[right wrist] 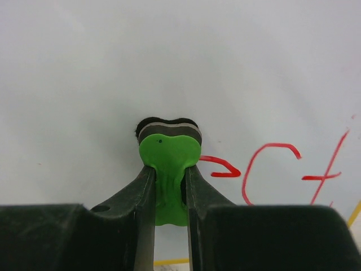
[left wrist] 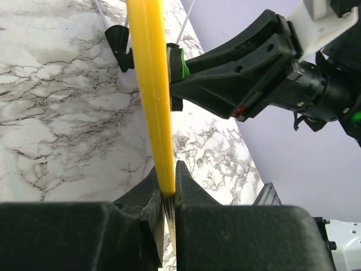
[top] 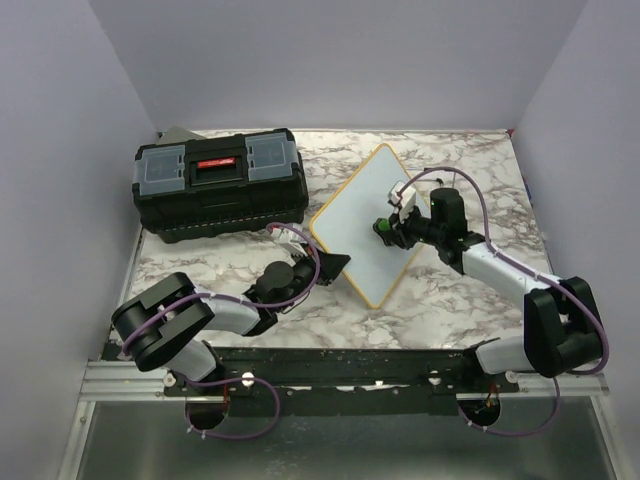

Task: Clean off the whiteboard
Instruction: Erase the whiteboard at the center of the board.

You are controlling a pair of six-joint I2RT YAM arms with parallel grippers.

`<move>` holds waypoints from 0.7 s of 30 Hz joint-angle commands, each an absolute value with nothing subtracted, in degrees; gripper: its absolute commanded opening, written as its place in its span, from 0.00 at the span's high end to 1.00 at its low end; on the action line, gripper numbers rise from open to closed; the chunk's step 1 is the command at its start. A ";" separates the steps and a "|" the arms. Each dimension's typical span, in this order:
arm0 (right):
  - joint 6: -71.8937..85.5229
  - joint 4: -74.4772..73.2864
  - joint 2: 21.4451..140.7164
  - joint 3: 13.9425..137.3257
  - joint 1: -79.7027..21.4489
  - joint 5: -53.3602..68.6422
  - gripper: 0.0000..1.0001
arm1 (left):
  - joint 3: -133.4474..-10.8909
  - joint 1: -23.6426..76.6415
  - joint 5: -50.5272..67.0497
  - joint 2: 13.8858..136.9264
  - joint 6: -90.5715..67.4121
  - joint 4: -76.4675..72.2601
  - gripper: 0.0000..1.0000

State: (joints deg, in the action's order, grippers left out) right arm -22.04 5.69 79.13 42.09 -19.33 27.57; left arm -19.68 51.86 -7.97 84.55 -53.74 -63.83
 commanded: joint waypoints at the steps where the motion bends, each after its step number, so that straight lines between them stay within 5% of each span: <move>1: -24.63 4.29 80.81 38.59 -16.54 26.95 0.99 | -21.19 53.49 -0.73 82.74 -54.84 -72.82 1.00; 8: -34.88 -2.90 73.53 32.09 -20.36 40.44 0.99 | -21.66 53.52 -0.20 85.37 -56.14 -75.55 1.00; 15: -23.55 4.97 77.88 37.94 -24.28 26.41 0.99 | -21.67 53.52 -0.18 84.65 -56.29 -74.63 1.00; 21: -21.59 5.37 83.02 41.62 -17.34 23.64 0.99 | -21.17 53.53 -0.44 83.10 -55.50 -73.61 1.00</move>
